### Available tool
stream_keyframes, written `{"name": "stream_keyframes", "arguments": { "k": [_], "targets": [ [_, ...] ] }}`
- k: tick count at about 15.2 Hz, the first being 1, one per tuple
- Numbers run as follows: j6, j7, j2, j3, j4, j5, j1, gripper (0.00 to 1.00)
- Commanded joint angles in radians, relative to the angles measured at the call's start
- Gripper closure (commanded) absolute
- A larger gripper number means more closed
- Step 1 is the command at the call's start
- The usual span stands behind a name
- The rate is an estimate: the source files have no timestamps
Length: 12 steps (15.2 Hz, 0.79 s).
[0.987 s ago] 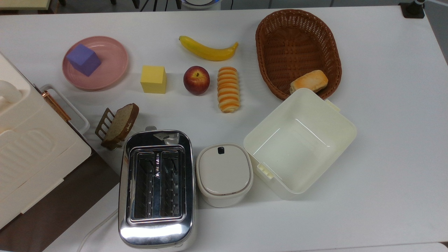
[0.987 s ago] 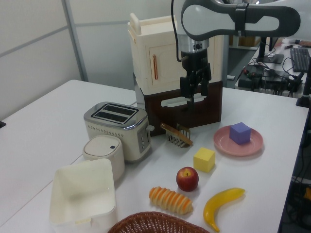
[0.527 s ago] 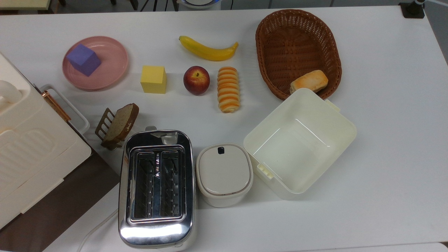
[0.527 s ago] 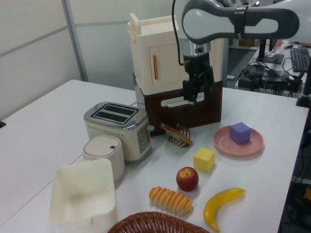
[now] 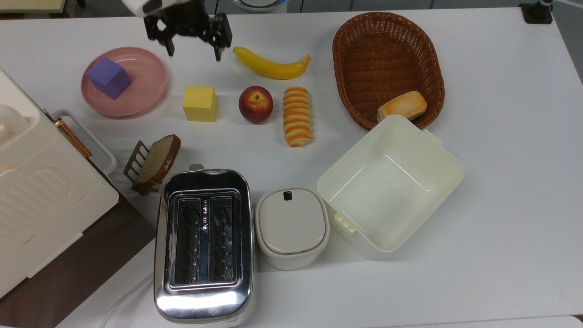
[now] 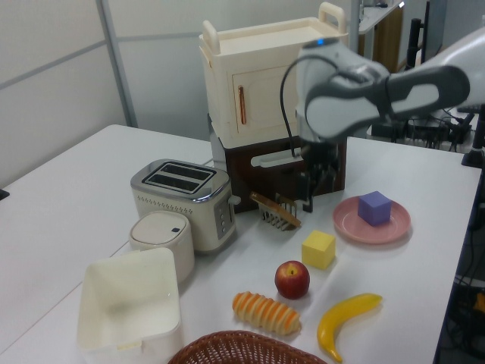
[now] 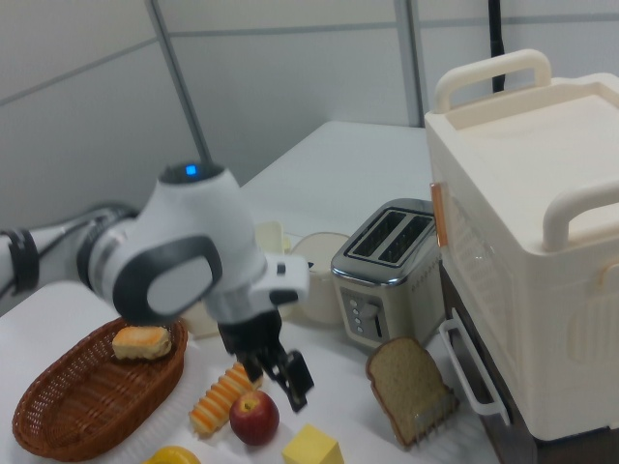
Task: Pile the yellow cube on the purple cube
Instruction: 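Lower the gripper around the yellow cube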
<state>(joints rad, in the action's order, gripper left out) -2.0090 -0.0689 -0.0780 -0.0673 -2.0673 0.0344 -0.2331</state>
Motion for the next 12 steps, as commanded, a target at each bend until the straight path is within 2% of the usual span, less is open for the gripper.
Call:
{"name": "stream_keyframes", "arguments": {
  "k": [1, 3, 7, 9, 12],
  "targets": [
    [-0.060, 0.015, -0.030, -0.012, -0.094, 0.060, -0.009, 0.00],
    [-0.074, 0.017, 0.001, -0.012, -0.094, 0.111, -0.009, 0.00],
    [-0.151, 0.015, 0.064, -0.011, -0.094, 0.124, -0.012, 0.00],
    [-0.197, 0.017, 0.101, -0.009, -0.091, 0.153, -0.017, 0.00],
    [-0.205, 0.017, 0.110, -0.008, -0.091, 0.156, -0.018, 0.00]
  ]
}}
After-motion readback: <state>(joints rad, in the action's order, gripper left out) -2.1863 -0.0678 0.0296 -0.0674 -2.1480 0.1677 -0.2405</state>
